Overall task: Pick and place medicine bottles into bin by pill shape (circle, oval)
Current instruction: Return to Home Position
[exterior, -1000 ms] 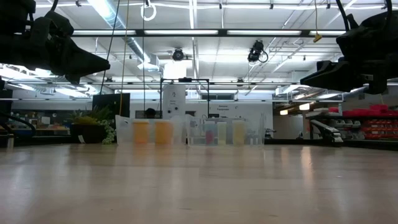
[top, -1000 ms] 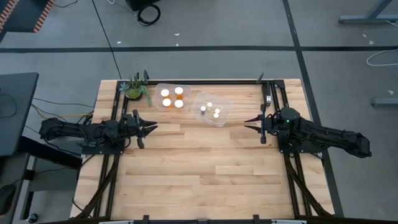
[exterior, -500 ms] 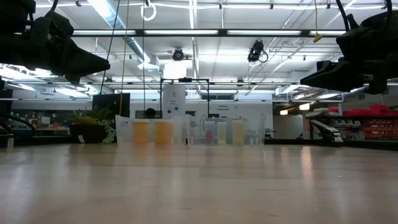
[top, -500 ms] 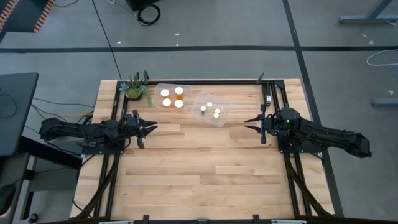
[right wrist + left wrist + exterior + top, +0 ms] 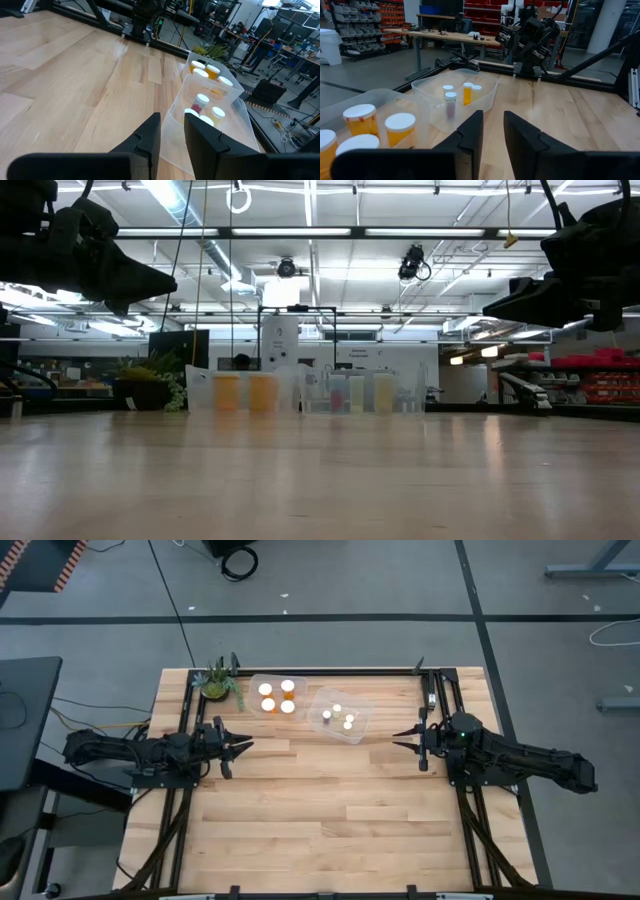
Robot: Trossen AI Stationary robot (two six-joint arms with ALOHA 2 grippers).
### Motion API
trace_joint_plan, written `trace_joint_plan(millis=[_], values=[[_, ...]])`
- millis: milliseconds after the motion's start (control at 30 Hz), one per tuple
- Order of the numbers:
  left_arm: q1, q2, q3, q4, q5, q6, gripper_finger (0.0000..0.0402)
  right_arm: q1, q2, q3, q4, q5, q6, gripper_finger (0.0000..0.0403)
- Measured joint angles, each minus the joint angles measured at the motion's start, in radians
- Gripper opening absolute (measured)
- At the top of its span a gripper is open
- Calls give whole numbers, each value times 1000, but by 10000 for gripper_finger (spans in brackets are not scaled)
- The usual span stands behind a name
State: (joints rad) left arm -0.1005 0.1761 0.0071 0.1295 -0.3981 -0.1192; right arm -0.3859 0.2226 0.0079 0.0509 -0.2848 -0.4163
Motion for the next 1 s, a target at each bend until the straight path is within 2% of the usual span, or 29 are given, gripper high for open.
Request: trace_joint_plan(millis=[1000], values=[[0, 0, 0, 0, 0, 0, 86, 0, 0, 0, 0, 0, 0, 93]])
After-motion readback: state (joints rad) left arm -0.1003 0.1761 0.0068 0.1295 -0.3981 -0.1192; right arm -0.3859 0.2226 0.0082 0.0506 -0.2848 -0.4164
